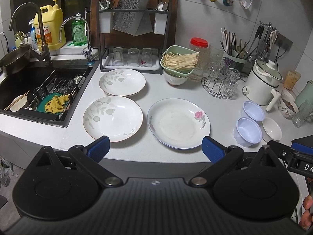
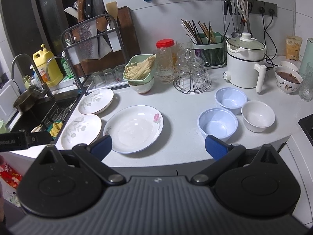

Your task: Organize plates and bowls

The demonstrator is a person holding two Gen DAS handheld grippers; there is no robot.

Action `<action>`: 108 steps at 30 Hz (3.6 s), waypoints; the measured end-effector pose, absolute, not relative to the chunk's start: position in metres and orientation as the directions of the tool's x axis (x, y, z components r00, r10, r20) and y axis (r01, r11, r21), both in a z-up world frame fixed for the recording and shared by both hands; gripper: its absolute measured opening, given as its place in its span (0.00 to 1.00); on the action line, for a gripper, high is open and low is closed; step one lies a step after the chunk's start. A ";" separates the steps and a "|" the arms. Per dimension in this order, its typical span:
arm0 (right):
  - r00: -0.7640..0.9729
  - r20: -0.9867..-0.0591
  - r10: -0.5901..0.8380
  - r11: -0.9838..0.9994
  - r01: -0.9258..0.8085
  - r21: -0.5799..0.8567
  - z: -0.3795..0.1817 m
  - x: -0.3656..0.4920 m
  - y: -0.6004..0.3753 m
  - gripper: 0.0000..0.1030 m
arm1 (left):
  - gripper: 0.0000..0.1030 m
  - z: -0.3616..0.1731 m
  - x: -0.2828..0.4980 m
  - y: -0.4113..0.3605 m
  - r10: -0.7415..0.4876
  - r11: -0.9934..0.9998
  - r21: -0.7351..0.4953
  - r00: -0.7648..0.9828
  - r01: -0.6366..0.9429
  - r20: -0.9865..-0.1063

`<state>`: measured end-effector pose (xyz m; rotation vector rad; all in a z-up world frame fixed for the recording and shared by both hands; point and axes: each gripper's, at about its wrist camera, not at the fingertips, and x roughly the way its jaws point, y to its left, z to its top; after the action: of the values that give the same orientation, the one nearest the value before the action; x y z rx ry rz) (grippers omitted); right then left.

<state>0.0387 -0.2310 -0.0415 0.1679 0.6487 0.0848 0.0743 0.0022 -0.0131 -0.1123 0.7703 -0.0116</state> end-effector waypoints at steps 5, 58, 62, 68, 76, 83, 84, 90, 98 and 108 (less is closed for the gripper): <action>0.792 -0.591 0.154 0.980 -0.048 0.192 -0.047 0.045 -0.228 1.00 | 0.99 -0.019 0.083 0.005 -0.066 0.992 -0.120 0.713 -0.025 -0.698; 0.490 -0.799 0.349 0.924 -0.036 0.381 -0.141 0.244 -0.032 0.62 | 0.85 -0.146 0.338 0.222 -0.255 0.965 -0.252 0.434 0.065 -0.864; 0.450 -0.822 0.347 0.922 -0.004 0.387 -0.144 0.245 -0.024 0.59 | 0.75 -0.151 0.351 0.218 -0.276 0.961 -0.248 0.392 0.121 -0.877; 0.417 -0.853 0.313 0.931 0.044 0.362 -0.154 0.248 -0.017 0.45 | 0.63 -0.167 0.359 0.215 -0.198 0.971 -0.133 0.351 0.199 -0.915; 0.442 -0.866 0.232 0.948 0.099 0.304 -0.163 0.248 -0.006 0.19 | 0.43 -0.183 0.364 0.223 -0.260 0.957 -0.195 0.332 0.216 -0.907; 0.468 -0.863 0.191 0.957 0.107 0.270 -0.173 0.257 -0.007 0.14 | 0.26 -0.193 0.369 0.229 -0.262 0.959 -0.204 0.349 0.196 -0.900; 0.467 -0.862 0.198 0.955 0.105 0.277 -0.176 0.257 -0.007 0.13 | 0.25 -0.194 0.370 0.230 -0.266 0.959 -0.211 0.350 0.189 -0.898; 0.468 -0.853 0.233 0.950 0.076 0.302 -0.184 0.259 -0.008 0.12 | 0.25 -0.206 0.368 0.227 -0.265 0.957 -0.208 0.324 0.200 -0.908; 0.469 -0.843 0.262 0.941 0.070 0.331 -0.177 0.259 -0.017 0.11 | 0.25 -0.205 0.368 0.232 -0.314 0.948 -0.277 0.309 0.159 -0.898; 0.500 -0.819 0.281 0.913 0.124 0.389 -0.153 0.242 -0.046 0.11 | 0.25 -0.166 0.367 0.214 -0.398 0.914 -0.342 0.321 0.218 -0.860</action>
<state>0.2423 -0.0457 -0.1527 0.4294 1.0518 0.0990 0.3665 0.2137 -0.1661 -0.1744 1.1774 -0.4069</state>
